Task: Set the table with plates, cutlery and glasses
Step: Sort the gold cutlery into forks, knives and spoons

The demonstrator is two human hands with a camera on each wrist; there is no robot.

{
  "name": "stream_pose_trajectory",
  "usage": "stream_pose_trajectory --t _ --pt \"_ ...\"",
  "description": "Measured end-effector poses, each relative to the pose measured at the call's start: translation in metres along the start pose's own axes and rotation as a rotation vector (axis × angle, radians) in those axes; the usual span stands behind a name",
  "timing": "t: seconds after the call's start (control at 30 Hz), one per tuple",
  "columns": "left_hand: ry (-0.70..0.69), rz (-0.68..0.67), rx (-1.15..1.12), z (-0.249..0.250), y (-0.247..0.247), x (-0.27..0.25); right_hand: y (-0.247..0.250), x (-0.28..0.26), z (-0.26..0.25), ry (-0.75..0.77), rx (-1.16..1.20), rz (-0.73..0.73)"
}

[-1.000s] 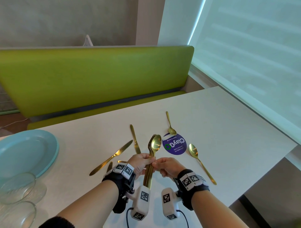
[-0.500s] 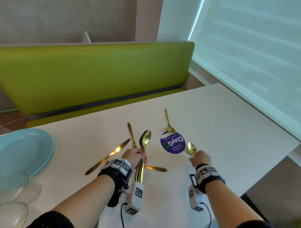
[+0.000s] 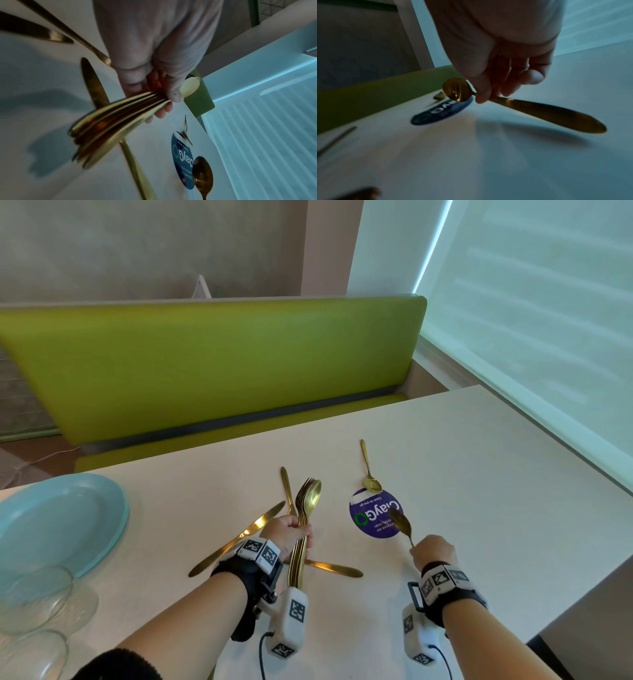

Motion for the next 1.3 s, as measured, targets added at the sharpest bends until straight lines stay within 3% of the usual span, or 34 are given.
stream_pose_trajectory --t 0.1,0.17,0.23,0.33,0.57,0.83,1.03,1.13,1.3 --pt "0.005 0.011 -0.021 0.005 0.002 0.001 -0.004 -0.011 -0.042 0.100 0.063 -0.060" --pt "0.006 0.026 -0.035 0.007 0.004 0.003 -0.013 -0.020 -0.068 0.166 0.298 -0.151" --pt "0.009 0.035 -0.062 0.008 0.005 0.003 -0.030 -0.037 -0.092 0.181 0.602 -0.334" --pt "0.015 0.038 -0.092 0.009 0.007 0.002 -0.058 -0.066 -0.124 0.187 0.823 -0.603" --pt "-0.018 0.022 -0.053 0.009 0.010 0.001 -0.087 -0.095 -0.158 0.188 0.907 -0.753" --pt "-0.002 0.020 -0.099 0.010 0.024 0.003 -0.084 -0.096 -0.184 0.345 0.716 -0.634" --pt "-0.015 0.093 0.013 0.009 0.045 0.011 -0.087 -0.092 -0.207 0.432 0.470 -0.699" --pt "-0.041 0.148 -0.005 0.012 0.061 0.015 -0.055 -0.052 -0.217 0.454 0.383 -0.486" --pt "-0.042 0.251 -0.049 0.011 0.090 0.022 -0.002 0.020 -0.213 0.403 0.001 -0.071"
Point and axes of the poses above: each hand's wrist, its own x-axis towards the middle knuckle, its own y-axis out of the back of the hand, z = x × y, the point moved 10 cm from there along x, towards the middle knuckle, and after that the axes turned 13 degrees about x, right-handed, at the moved point
